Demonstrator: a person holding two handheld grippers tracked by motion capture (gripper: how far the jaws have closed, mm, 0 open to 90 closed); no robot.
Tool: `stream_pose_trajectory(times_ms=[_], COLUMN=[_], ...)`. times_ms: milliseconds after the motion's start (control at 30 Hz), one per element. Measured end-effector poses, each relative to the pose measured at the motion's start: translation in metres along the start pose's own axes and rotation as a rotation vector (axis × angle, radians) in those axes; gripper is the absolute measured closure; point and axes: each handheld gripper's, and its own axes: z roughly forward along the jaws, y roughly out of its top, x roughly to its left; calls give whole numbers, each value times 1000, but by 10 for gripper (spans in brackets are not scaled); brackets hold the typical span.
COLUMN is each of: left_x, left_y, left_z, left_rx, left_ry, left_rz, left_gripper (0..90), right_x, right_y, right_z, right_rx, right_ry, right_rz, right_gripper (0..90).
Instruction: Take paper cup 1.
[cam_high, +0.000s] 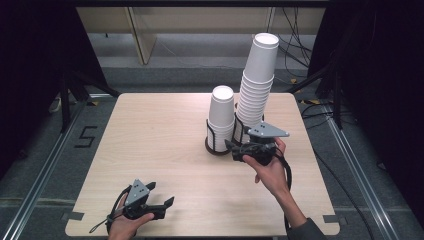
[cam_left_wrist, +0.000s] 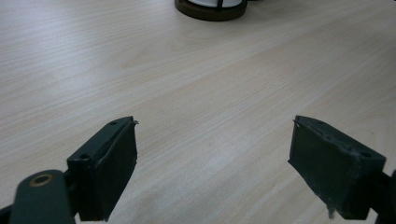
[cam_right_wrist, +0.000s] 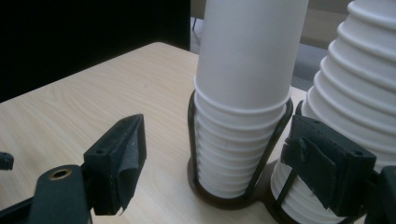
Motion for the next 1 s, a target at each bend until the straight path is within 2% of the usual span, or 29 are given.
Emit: stream_pose_trajectory(times_ms=[233,267,300,367,467,500,567,633,667,767,800,833,900,933,967,1000], left_x=[0,0,0,0,0,0,1,0,0,0,0,0,0,0,0,-1], left_y=[0,0,0,0,0,0,0,0,0,0,0,0,0,0,0,0], left_z=[0,0,0,1,1,1,1,1,2,1,1,1,2,2,2,2], left_rx=[4,4,5,-2,4,4,7,6,-3,11,12,13,5,5,5,5], left_ry=[7,8,8,4,0,0,0,0,-1,8,8,8,0,1,0,0], left_rz=[6,5,6,4,12,13,16,14,5,15,16,16,15,16,15,12], left_gripper=[147,148,147,147,147,147,148,147,147,147,148,148,147,147,147,147], right_x=[-4,-3,-5,-5,-8,-7,-10,-9,-10,-11,-9,-9,-8,-8,-6,-6], right_y=[20,22,25,30,36,37,41,44,46,50,52,53,56,58,59,60], right_z=[12,14,16,20,28,30,35,39,42,48,50,52,57,59,61,64], right_rx=[-7,-2,-10,-2,-3,-5,-3,8,6,-2,0,-3,6,3,16,9], right_ry=[-27,-30,-51,-66,-83,-89,-104,-98,-101,-112,-116,-110,-127,-136,-144,-153], right_rz=[-1,12,-17,-1,-12,2,-21,-5,-8,-26,-1,2,8,-5,22,22], right_gripper=[210,210,207,205,196,194,186,182,179,176,176,176,166,167,164,163])
